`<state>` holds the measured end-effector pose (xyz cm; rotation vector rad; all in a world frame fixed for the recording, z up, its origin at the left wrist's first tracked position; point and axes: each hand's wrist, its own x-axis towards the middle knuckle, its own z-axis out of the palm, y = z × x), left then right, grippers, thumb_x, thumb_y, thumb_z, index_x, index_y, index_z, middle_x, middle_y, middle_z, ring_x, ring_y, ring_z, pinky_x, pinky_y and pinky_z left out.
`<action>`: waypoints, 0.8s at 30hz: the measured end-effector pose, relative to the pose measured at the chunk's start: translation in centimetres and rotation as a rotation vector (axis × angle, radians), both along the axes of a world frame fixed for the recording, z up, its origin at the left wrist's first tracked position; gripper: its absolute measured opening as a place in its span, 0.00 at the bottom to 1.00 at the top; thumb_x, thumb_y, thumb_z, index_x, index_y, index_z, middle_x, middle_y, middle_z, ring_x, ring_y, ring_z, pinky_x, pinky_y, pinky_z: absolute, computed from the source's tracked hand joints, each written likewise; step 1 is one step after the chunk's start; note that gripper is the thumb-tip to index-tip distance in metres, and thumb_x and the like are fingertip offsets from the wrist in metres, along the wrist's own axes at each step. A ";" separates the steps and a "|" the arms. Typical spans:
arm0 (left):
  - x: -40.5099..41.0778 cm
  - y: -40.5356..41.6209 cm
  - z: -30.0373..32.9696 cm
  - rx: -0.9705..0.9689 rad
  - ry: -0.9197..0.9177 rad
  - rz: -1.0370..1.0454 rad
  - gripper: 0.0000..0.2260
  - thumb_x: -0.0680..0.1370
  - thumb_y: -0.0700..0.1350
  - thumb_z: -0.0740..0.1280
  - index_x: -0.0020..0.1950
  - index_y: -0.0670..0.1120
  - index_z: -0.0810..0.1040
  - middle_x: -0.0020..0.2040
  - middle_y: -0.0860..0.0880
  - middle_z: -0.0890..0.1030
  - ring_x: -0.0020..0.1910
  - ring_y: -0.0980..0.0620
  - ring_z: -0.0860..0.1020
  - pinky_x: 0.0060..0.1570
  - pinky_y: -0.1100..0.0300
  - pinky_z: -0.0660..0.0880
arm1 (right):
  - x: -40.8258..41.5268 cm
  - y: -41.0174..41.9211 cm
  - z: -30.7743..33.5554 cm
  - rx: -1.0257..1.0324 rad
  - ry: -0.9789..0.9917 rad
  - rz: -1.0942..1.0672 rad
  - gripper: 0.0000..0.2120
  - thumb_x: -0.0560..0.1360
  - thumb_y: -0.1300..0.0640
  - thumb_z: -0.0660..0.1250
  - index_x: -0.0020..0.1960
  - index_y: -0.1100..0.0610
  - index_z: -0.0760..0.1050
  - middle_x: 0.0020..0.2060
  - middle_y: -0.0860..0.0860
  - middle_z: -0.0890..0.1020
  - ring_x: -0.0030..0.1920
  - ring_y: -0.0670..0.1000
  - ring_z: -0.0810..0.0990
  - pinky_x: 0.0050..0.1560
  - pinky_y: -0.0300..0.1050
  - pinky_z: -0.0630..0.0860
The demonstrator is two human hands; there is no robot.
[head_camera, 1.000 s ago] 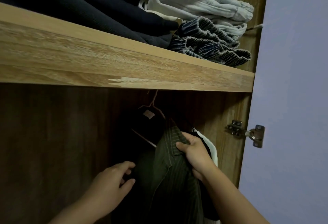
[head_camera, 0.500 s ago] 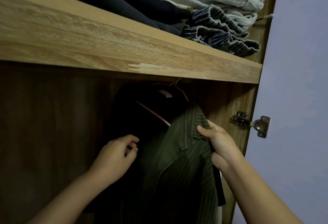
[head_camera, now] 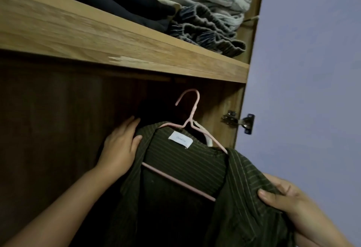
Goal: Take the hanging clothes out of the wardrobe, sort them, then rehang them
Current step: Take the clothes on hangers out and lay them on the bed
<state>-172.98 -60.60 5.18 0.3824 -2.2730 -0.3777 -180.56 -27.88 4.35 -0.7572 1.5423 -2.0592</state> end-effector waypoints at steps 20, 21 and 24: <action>3.7 33.1 -5.4 0.337 0.042 -0.466 0.10 0.70 0.52 0.67 0.33 0.48 0.76 0.31 0.47 0.79 0.35 0.43 0.77 0.39 0.49 0.73 | 15.5 33.8 -3.4 0.786 0.669 -0.978 0.16 0.72 0.58 0.72 0.41 0.35 0.77 0.32 0.37 0.82 0.37 0.36 0.79 0.38 0.31 0.72; 3.8 34.7 -5.8 0.363 0.030 -0.503 0.10 0.69 0.53 0.64 0.33 0.47 0.76 0.31 0.48 0.79 0.35 0.43 0.77 0.38 0.49 0.72 | 16.4 35.0 -3.8 0.818 0.691 -1.053 0.12 0.71 0.52 0.71 0.40 0.34 0.76 0.31 0.36 0.81 0.35 0.36 0.78 0.37 0.32 0.71; 3.6 38.9 -6.8 0.427 -0.013 -0.622 0.07 0.70 0.51 0.69 0.36 0.50 0.75 0.30 0.51 0.78 0.34 0.46 0.77 0.38 0.51 0.71 | 19.2 38.1 -4.9 0.984 0.725 -1.296 0.09 0.66 0.39 0.64 0.45 0.37 0.73 0.36 0.39 0.81 0.35 0.42 0.79 0.34 0.41 0.72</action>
